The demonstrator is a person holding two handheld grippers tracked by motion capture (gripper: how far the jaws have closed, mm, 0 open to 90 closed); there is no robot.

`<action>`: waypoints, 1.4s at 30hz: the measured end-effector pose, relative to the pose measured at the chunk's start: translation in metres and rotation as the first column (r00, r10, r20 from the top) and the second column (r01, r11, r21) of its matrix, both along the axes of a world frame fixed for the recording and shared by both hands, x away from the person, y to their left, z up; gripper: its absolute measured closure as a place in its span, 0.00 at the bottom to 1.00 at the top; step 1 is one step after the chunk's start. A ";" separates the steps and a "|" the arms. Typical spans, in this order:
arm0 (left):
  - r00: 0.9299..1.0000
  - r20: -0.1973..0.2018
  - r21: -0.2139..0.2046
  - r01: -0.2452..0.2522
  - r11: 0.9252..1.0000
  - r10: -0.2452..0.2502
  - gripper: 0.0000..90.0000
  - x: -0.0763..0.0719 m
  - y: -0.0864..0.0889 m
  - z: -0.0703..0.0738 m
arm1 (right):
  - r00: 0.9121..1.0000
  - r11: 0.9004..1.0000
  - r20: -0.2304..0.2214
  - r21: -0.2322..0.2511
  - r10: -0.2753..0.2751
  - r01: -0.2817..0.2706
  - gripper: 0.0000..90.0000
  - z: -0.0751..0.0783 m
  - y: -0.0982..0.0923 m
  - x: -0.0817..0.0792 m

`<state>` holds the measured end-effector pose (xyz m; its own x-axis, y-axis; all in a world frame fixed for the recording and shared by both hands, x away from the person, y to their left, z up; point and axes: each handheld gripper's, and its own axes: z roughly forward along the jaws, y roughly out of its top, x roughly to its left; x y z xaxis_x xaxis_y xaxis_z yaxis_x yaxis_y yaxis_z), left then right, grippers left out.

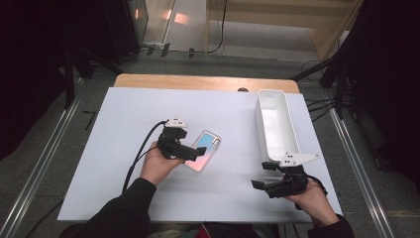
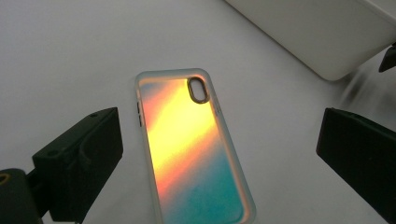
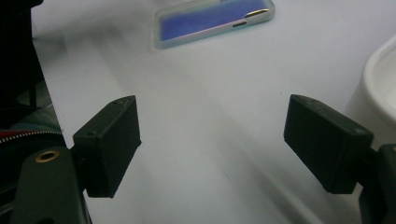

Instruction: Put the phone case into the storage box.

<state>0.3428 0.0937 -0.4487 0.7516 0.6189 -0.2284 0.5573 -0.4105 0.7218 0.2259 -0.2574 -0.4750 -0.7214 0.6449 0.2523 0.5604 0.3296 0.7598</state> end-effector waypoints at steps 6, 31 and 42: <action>1.000 0.008 0.010 -0.023 1.000 0.023 0.00 0.004 -0.005 -0.004 | 1.000 1.000 0.000 0.000 0.000 0.000 0.19 0.000 0.000 0.000; 0.994 0.050 0.025 -0.094 0.995 0.092 0.01 0.004 -0.025 -0.021 | 1.000 1.000 0.000 0.003 0.001 -0.001 0.19 0.000 0.000 0.000; 0.994 0.047 0.056 -0.105 0.993 0.102 0.01 0.003 -0.028 -0.031 | 1.000 1.000 0.003 0.001 0.003 -0.003 0.19 0.000 0.000 0.000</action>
